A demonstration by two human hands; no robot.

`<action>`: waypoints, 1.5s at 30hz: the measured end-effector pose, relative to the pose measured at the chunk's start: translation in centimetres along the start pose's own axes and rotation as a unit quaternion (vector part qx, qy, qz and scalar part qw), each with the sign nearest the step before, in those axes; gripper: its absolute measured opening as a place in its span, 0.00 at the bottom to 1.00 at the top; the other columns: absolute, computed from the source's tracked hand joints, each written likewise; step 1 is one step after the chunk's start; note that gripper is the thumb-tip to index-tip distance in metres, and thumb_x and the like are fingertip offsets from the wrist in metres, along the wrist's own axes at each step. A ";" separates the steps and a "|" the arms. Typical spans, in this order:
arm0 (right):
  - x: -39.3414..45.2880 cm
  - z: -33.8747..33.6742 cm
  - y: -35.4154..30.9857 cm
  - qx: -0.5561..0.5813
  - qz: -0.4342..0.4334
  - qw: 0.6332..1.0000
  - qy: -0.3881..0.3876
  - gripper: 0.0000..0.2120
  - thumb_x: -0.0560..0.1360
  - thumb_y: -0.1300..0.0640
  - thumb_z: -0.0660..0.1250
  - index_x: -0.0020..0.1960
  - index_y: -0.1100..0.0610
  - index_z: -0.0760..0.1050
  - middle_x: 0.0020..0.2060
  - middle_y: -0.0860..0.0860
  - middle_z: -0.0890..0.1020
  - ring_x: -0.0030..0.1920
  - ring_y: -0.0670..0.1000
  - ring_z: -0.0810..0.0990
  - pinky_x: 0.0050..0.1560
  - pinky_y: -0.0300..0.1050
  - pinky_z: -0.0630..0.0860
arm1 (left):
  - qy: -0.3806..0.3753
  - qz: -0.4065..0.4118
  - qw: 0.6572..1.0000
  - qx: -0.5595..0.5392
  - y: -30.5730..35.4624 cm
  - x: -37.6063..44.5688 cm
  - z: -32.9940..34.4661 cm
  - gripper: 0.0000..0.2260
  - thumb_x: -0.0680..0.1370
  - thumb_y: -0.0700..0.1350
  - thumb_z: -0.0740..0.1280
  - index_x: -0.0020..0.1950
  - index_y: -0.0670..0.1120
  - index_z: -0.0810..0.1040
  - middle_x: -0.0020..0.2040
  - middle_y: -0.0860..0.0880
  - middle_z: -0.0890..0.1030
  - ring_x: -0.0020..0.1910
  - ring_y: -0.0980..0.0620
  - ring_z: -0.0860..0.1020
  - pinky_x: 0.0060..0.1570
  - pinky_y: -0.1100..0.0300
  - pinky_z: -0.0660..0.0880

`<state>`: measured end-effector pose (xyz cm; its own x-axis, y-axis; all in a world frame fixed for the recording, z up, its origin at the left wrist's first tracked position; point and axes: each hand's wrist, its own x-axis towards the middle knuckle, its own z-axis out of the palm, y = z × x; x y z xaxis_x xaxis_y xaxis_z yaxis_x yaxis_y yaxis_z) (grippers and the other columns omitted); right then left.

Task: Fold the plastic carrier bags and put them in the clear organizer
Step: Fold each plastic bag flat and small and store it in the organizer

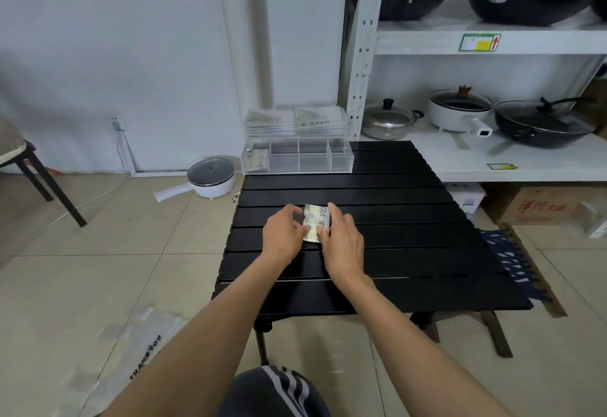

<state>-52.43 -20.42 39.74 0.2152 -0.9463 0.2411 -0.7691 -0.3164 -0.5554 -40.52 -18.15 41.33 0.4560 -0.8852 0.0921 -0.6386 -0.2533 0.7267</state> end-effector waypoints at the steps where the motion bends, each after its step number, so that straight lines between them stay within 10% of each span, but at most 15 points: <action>1: -0.1 0.1 0.0 -0.016 -0.009 1.000 0.002 0.21 0.81 0.55 0.62 0.73 0.53 0.64 0.54 0.55 0.73 0.49 0.55 0.75 0.50 0.48 0.74 | -0.007 0.006 1.000 0.011 0.1 0.0 0.0 0.13 0.76 0.44 0.69 0.61 0.49 0.76 0.34 0.57 0.76 0.39 0.56 0.75 0.43 0.62 0.67; 8: 0.2 0.7 0.1 -0.037 -0.032 0.999 -0.016 0.16 0.79 0.63 0.60 0.66 0.57 0.72 0.56 0.60 0.71 0.54 0.59 0.71 0.52 0.51 0.72 | -0.059 0.077 0.988 0.121 -0.1 0.8 0.3 0.21 0.79 0.44 0.63 0.71 0.55 0.69 0.56 0.47 0.71 0.47 0.48 0.77 0.51 0.56 0.75; 17: 0.5 0.5 0.1 -0.031 -0.017 0.998 -0.045 0.19 0.79 0.65 0.57 0.70 0.60 0.67 0.61 0.64 0.69 0.60 0.63 0.69 0.59 0.56 0.68 | -0.082 0.080 0.971 0.210 0.7 1.0 0.7 0.11 0.79 0.39 0.59 0.59 0.42 0.75 0.57 0.42 0.67 0.41 0.44 0.75 0.45 0.52 0.76; 23: 0.2 0.5 0.0 -0.028 0.028 0.999 -0.018 0.12 0.82 0.59 0.57 0.64 0.60 0.68 0.52 0.55 0.71 0.50 0.54 0.71 0.47 0.45 0.68 | -0.070 -0.028 0.997 -0.002 1.1 1.5 0.6 0.19 0.74 0.32 0.63 0.61 0.48 0.80 0.57 0.44 0.79 0.51 0.47 0.77 0.46 0.62 0.73; 28: 0.1 0.6 0.4 -0.073 -0.007 0.997 -0.022 0.22 0.78 0.63 0.63 0.71 0.57 0.66 0.56 0.56 0.70 0.52 0.54 0.71 0.51 0.46 0.73 | -0.117 -0.173 0.943 -0.258 2.2 1.5 -0.9 0.16 0.71 0.26 0.66 0.52 0.41 0.82 0.47 0.45 0.80 0.42 0.52 0.78 0.34 0.69 0.76; 31: 0.5 0.8 0.6 0.016 0.007 1.000 -0.026 0.18 0.79 0.62 0.60 0.68 0.56 0.71 0.56 0.58 0.71 0.54 0.57 0.73 0.54 0.50 0.74 | -0.120 -0.151 0.947 -0.257 2.3 0.6 -1.3 0.18 0.71 0.25 0.63 0.54 0.42 0.81 0.42 0.46 0.80 0.37 0.55 0.76 0.30 0.72 0.72; 38: 1.2 -0.3 -0.2 0.275 0.041 0.961 -0.005 0.23 0.81 0.55 0.60 0.75 0.44 0.64 0.57 0.48 0.78 0.53 0.44 0.78 0.48 0.32 0.72 | -0.113 -0.057 0.937 -0.325 0.5 0.0 -3.2 0.22 0.73 0.25 0.60 0.59 0.45 0.81 0.55 0.38 0.80 0.49 0.48 0.79 0.55 0.54 0.77; 45: 5.0 -0.1 -3.9 0.476 0.035 0.877 -0.066 0.28 0.77 0.68 0.65 0.72 0.46 0.68 0.30 0.48 0.76 0.30 0.41 0.72 0.38 0.31 0.72 | -0.137 -0.040 0.929 -0.342 -1.0 3.1 -7.1 0.25 0.72 0.23 0.61 0.63 0.43 0.78 0.59 0.40 0.80 0.58 0.41 0.79 0.61 0.49 0.75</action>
<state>-48.40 -23.97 43.16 0.3030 -0.9452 0.1217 0.0532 -0.1107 -0.9924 -34.06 -17.84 45.70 0.2509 -0.9640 -0.0885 -0.0243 -0.0976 0.9949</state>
